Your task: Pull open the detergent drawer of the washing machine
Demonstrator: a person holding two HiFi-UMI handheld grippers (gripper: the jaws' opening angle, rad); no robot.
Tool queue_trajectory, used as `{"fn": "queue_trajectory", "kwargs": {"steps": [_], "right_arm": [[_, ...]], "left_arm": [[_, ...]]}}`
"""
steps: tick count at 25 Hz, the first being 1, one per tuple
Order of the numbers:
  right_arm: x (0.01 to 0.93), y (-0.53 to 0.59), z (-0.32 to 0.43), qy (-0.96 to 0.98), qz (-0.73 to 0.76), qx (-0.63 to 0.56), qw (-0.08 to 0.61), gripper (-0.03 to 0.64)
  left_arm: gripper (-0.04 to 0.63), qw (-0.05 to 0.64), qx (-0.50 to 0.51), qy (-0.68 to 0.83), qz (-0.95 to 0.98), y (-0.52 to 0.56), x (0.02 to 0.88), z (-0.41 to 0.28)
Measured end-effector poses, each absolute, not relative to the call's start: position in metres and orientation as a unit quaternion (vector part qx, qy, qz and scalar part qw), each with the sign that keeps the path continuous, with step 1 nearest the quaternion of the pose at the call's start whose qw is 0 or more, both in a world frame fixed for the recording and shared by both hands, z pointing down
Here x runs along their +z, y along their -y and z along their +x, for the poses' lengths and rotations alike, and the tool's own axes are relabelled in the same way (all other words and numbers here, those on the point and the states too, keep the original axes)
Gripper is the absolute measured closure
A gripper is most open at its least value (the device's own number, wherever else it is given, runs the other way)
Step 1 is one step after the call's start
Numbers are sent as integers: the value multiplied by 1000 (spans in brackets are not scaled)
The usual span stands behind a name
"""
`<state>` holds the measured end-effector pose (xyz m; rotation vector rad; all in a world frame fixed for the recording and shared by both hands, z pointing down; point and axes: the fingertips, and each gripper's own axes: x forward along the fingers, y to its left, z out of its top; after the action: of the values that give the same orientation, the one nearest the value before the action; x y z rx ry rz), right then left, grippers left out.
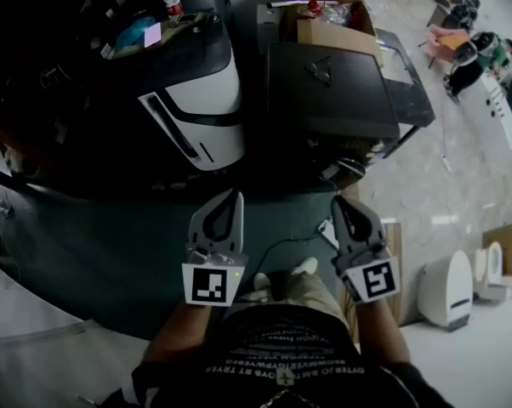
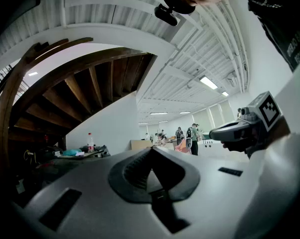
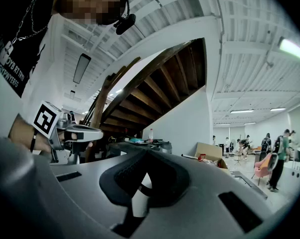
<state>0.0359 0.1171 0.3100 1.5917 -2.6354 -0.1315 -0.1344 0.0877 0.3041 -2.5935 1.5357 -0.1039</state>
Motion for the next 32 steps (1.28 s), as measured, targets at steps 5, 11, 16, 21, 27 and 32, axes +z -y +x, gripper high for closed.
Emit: {"fn": "queue_trajectory", "kwargs": {"steps": [5,11,16,21,27,32], "right_arm": [[308,-120,30,856,515,-45,28,623],[305,-124,24,859,510,-46,24,623],[303,-126,20,858,512,-46,23,623],[305,-131,23,856,515,-41,29,623],[313,-130,37,854,518,-28,28,623],[322,-120,52,855,518,-16,27,623]], "left_arm": [[592,65,-30,-514,-855,-91,300,-141],[592,67,-23,-519,-852,-95,295,-149],[592,64,-16,-519,-852,-98,292,-155],[592,59,-18,-515,-855,-102,296,-155],[592,39,-21,-508,-860,-97,306,-143],[592,36,-31,-502,-864,-88,316,-128]]}}
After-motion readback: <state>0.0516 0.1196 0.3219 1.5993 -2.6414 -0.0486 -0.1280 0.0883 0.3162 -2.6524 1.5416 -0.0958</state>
